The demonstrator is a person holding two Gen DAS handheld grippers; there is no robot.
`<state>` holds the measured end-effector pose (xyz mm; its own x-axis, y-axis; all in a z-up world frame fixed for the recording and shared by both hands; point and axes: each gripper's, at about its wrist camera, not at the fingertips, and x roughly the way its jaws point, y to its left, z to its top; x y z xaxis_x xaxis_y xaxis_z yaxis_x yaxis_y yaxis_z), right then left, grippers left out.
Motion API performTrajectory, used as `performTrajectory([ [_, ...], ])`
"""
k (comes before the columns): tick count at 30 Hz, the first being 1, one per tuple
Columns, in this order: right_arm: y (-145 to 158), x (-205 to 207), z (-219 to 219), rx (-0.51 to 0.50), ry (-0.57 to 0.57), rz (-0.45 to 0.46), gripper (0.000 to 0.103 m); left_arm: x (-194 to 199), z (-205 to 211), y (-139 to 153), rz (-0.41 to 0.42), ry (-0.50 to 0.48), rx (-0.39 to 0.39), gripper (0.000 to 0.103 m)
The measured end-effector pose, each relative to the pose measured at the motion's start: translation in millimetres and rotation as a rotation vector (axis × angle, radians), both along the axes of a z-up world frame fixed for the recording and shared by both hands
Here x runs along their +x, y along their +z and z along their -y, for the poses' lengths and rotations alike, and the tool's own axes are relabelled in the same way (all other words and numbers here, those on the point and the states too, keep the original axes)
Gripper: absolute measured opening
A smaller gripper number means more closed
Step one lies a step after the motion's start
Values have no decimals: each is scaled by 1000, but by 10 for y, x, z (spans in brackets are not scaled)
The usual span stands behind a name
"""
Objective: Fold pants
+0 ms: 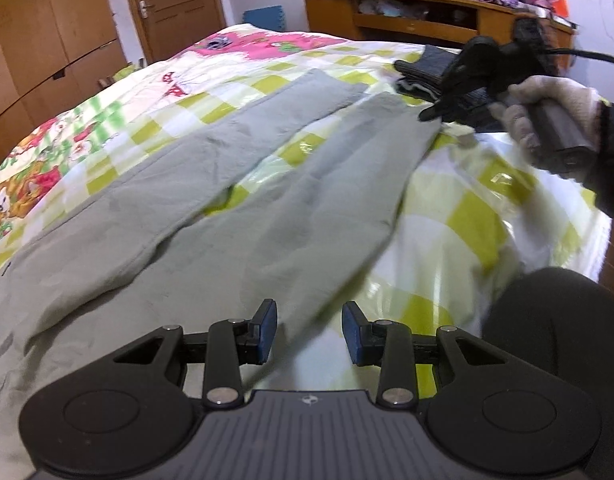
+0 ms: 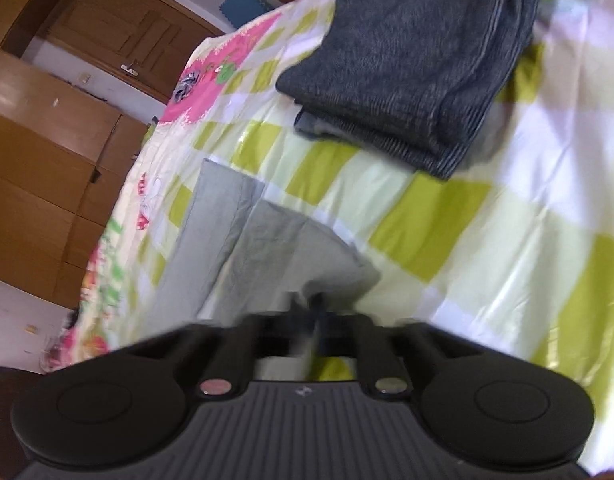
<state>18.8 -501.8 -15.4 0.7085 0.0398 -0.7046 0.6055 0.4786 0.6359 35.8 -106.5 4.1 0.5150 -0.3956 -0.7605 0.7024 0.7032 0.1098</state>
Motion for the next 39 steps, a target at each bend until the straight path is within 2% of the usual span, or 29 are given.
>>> performTrajectory([
  [5,389,-360,172,-83,-4,76,4,28,38,49,13,-4,-29,49],
  [7,385,-491,269,-125,-12,29,5,20,81,23,1,-11,-36,50],
  [8,337,-503,311,-135,-5,-23,10,6,105,-1,-9,-15,-39,50],
  [10,226,-558,338,-132,-2,-122,10,-29,127,-53,-33,-26,-37,50],
  [12,230,-636,303,-141,1,-136,12,-73,93,-83,-43,-32,-24,50],
  [13,279,-681,266,-170,-6,-140,17,-91,49,-82,-42,-30,-17,50],
  [14,334,-716,209,-206,-12,-141,27,-102,2,-74,-42,-25,-13,50],
  [15,408,-728,151,-257,-12,-144,30,-107,-70,-60,-40,-15,-8,50],
  [17,540,-678,7,-343,30,-138,30,-107,-251,-33,-29,15,3,51],
  [19,625,-564,-189,-370,111,-108,30,-77,-452,-33,-15,60,20,51],
  [21,638,-352,-452,-369,221,-89,31,-22,-716,-69,-14,128,31,57],
  [24,514,-48,-961,-343,406,-84,31,22,-1125,-153,-11,246,65,58],
  [27,368,197,-1430,-316,548,-114,32,-30,-1545,-167,-19,320,78,58],
  [30,352,414,-1895,-331,686,-127,32,-54,-1911,-100,-17,372,88,58],
  [33,457,689,-2428,-383,844,-92,32,-25,-2225,60,-2,408,66,59],
  [36,524,1030,-2972,-457,1019,-54,41,86,-2426,273,56,420,42,59],
  [39,492,1465,-3440,-542,1169,-22,41,341,-2604,448,113,410,53,59],
])
